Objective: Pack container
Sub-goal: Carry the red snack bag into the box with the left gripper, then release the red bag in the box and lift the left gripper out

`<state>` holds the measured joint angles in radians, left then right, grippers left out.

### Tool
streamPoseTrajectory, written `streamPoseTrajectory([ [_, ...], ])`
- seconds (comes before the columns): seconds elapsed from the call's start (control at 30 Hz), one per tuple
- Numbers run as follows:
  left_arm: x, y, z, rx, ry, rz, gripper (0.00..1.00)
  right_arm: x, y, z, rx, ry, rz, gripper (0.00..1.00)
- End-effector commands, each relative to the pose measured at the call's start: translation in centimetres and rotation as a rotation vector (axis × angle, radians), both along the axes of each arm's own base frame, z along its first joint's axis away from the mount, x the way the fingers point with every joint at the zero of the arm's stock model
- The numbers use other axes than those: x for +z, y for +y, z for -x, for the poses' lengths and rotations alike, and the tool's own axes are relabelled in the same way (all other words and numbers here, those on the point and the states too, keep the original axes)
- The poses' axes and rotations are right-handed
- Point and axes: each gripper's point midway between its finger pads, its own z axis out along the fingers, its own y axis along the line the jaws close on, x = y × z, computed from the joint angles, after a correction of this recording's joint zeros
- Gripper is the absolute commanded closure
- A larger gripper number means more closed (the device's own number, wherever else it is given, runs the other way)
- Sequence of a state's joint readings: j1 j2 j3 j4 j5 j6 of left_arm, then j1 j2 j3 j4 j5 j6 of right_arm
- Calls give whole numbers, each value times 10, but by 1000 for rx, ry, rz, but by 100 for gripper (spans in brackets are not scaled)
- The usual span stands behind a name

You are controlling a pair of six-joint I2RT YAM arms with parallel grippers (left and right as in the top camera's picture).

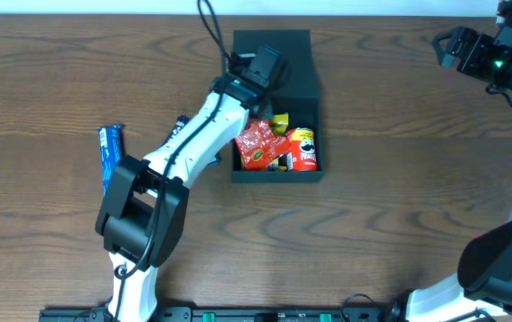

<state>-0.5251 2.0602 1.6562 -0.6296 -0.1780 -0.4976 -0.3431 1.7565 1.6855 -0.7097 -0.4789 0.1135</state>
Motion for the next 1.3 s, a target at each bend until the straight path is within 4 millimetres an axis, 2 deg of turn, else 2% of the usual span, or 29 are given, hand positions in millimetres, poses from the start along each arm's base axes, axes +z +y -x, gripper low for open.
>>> streamPoseTrajectory([
  [0.0,-42,-7,13,-99,126,20,94,8,0,4,12,-19,10,1],
  [0.1,-52,-10,16,-155,142,-3,94,8,0,4,12,-16,9,1],
  [0.3,-49,-20,12,-296,102,-51,94,8,0,5,12,-13,7,1],
  [0.57,-49,-21,8,-317,86,-59,94,8,3,5,21,-16,-5,1],
  [0.67,-21,-29,-3,-329,23,-42,94,8,3,5,20,-17,-5,1],
  [0.83,57,-37,-19,-312,-107,8,94,8,3,5,20,-17,-5,1],
  [0.93,76,-26,-14,-197,-111,24,94,8,3,5,20,-17,-5,1],
  [1.07,63,-7,15,-7,8,10,94,8,3,5,20,-17,-5,1],
  [1.13,52,-7,31,7,77,-3,94,9,3,5,20,-17,-5,1],
  [1.27,40,-17,41,-35,107,-31,94,9,2,4,20,-20,-4,1],
])
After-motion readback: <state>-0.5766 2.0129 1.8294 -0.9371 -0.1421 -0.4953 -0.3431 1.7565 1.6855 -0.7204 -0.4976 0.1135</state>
